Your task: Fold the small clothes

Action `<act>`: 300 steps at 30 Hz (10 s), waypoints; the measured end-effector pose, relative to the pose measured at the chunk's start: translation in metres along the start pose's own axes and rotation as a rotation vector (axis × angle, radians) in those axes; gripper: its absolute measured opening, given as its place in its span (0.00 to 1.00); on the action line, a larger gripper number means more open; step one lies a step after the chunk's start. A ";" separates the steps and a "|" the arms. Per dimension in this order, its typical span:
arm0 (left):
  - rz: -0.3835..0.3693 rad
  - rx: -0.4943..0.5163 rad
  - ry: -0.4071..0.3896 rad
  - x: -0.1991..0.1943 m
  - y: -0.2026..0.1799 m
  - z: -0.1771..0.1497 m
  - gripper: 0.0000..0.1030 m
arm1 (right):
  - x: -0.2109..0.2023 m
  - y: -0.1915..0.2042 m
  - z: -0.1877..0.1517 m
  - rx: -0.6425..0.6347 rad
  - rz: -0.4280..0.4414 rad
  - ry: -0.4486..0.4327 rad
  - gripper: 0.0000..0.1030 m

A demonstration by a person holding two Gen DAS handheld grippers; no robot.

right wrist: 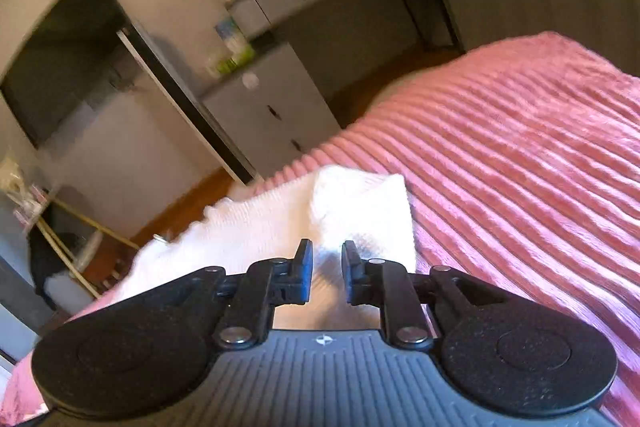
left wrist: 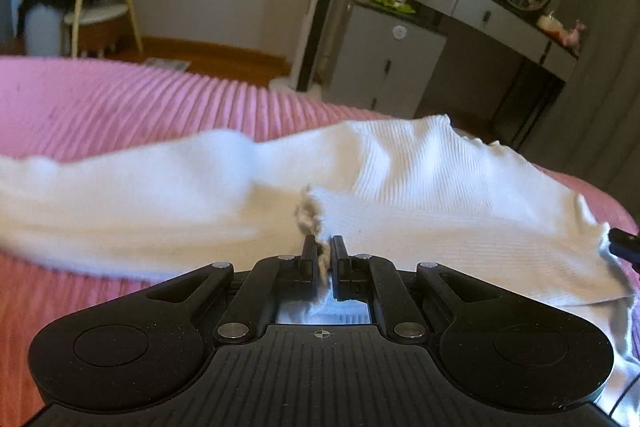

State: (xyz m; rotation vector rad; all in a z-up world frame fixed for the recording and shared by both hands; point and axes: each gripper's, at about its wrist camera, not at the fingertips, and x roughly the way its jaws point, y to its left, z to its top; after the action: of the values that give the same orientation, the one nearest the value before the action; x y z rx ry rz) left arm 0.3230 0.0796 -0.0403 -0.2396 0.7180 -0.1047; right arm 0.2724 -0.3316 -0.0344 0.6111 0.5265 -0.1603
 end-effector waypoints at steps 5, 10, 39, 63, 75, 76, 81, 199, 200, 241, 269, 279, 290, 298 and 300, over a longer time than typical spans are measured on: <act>-0.013 -0.003 -0.009 -0.003 0.000 -0.001 0.11 | -0.033 0.001 -0.024 -0.037 0.093 -0.001 0.16; -0.001 0.043 0.003 -0.008 -0.005 -0.001 0.22 | -0.008 -0.014 -0.039 -0.137 -0.099 0.037 0.00; 0.252 -0.237 0.085 -0.065 0.137 -0.006 0.60 | -0.109 0.018 -0.149 -0.198 -0.056 0.035 0.35; 0.118 -0.850 -0.094 -0.076 0.305 0.008 0.61 | -0.104 0.030 -0.155 -0.287 -0.043 0.019 0.60; 0.165 -0.382 -0.229 -0.112 0.209 0.055 0.07 | -0.108 0.025 -0.146 -0.189 -0.019 0.031 0.59; 0.125 -0.314 -0.244 -0.117 0.184 0.061 0.07 | -0.108 0.024 -0.145 -0.174 -0.015 0.031 0.59; -0.042 -0.024 -0.241 -0.112 0.056 0.064 0.07 | -0.110 0.021 -0.144 -0.149 -0.002 0.032 0.60; 0.101 0.056 -0.129 -0.036 -0.005 -0.062 0.87 | -0.076 0.049 -0.058 -0.304 -0.192 -0.134 0.32; 0.097 0.066 -0.131 -0.036 -0.007 -0.063 0.87 | -0.076 0.052 -0.063 -0.323 -0.176 -0.128 0.31; 0.055 0.031 0.243 -0.173 0.011 -0.138 0.89 | -0.298 -0.013 -0.156 -0.136 -0.174 0.308 0.48; 0.033 -0.131 0.492 -0.155 0.028 -0.154 0.53 | -0.283 -0.054 -0.162 0.028 -0.032 0.417 0.22; -0.040 -0.156 0.458 -0.161 0.027 -0.149 0.11 | -0.283 -0.047 -0.159 -0.021 0.024 0.405 0.11; -0.237 -0.188 0.312 -0.204 0.031 -0.118 0.10 | -0.294 -0.034 -0.136 0.117 0.112 0.296 0.09; -0.308 -0.241 0.220 -0.207 0.033 -0.080 0.10 | -0.296 -0.004 -0.110 0.153 0.127 0.171 0.08; -0.324 -0.268 0.206 -0.201 0.034 -0.066 0.10 | -0.290 0.000 -0.098 0.171 0.132 0.137 0.08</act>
State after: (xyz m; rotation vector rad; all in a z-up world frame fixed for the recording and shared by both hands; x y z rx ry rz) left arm 0.1289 0.1359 0.0313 -0.6079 0.8938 -0.3463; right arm -0.0172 -0.2771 0.0473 0.8253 0.6067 -0.0387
